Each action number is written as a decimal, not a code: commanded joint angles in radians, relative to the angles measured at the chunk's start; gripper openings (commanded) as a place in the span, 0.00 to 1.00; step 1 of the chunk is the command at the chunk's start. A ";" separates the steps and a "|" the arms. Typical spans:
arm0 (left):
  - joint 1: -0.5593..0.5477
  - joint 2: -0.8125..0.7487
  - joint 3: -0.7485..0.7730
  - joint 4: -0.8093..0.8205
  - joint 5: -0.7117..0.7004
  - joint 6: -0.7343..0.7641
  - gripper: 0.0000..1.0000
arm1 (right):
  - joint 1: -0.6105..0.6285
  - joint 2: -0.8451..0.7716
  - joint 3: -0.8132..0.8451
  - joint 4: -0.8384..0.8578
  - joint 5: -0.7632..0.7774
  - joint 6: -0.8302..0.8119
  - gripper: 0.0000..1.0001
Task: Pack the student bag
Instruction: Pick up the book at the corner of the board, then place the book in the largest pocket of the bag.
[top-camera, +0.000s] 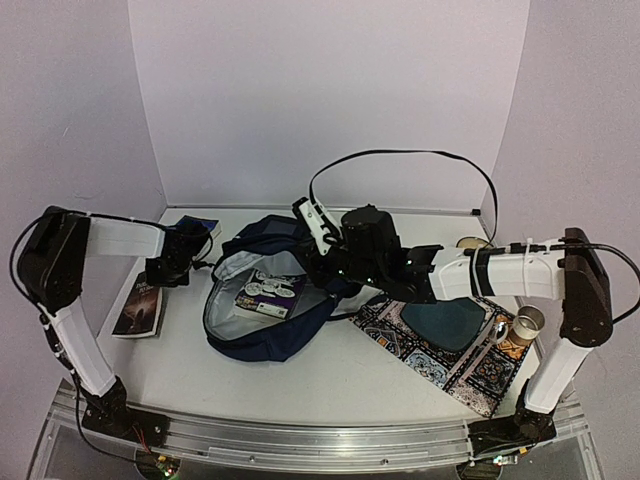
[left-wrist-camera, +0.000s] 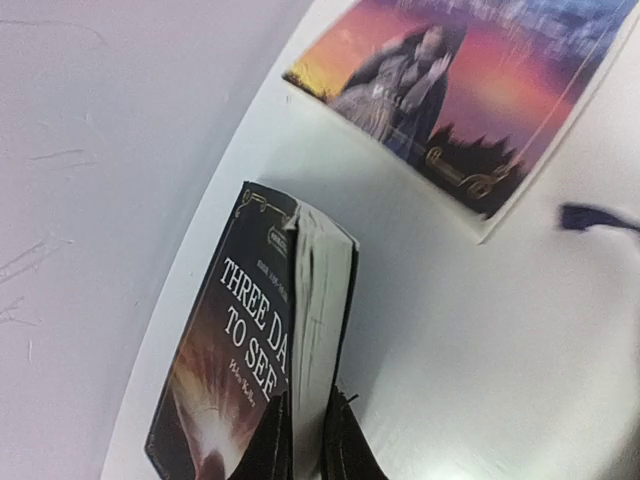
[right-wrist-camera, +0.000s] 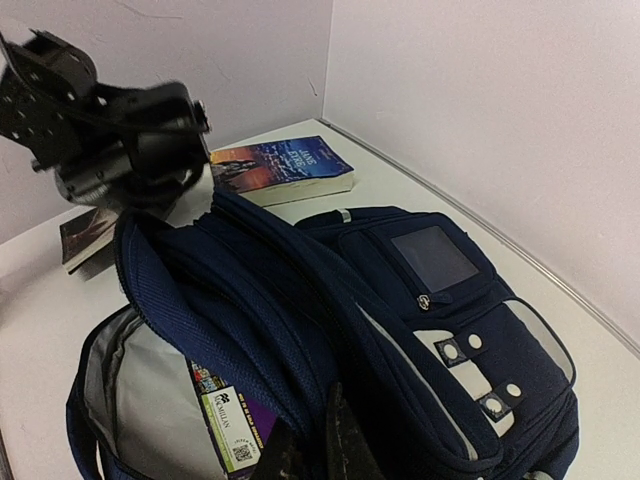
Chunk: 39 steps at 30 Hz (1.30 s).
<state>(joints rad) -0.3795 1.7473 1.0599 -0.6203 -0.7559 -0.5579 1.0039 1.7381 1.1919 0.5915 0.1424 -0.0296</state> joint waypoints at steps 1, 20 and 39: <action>0.000 -0.241 0.022 -0.046 0.183 -0.031 0.00 | -0.007 -0.061 0.073 0.161 0.018 0.013 0.00; 0.001 -0.744 -0.022 -0.011 0.919 -0.149 0.00 | -0.007 -0.063 0.092 0.161 0.027 0.032 0.00; -0.002 -0.959 -0.465 0.612 1.289 -0.617 0.00 | -0.018 0.031 0.329 0.064 0.169 0.133 0.00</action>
<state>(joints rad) -0.3776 0.8164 0.6418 -0.2394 0.4019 -1.0480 0.9925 1.7811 1.3625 0.4722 0.2389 0.0493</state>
